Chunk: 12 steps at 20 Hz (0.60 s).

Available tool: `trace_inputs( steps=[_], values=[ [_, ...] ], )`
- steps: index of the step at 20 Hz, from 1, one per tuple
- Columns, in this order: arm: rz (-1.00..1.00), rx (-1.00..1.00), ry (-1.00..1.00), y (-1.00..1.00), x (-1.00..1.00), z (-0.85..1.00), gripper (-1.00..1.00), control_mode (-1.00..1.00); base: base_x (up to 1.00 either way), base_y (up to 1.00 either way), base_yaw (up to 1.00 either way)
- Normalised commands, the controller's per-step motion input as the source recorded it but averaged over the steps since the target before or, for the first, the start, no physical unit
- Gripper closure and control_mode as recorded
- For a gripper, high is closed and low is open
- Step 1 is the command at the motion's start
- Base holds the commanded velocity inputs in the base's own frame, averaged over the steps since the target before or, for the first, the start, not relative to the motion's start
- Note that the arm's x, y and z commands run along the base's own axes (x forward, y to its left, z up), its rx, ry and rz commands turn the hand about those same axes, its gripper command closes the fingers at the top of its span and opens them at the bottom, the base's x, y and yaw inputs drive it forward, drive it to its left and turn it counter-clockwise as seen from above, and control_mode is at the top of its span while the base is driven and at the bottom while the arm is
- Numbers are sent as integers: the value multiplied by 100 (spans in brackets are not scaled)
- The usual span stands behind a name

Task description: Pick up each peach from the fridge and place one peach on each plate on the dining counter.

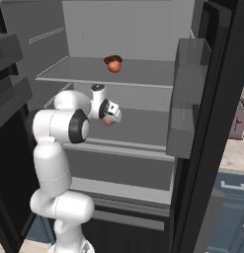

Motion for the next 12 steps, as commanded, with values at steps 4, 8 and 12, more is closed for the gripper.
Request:
trace_inputs(
  steps=[4, 8, 12],
  values=[
    [-9, 0, 0, 8, 1, -20, -100, -100, 0, 0, 0],
    [-6, 0, 0, -3, 28, -45, -100, -100, 0, 0, 0],
    [-5, 0, 0, -25, 45, -22, -100, -100, 0, 0, 0]
  ],
)
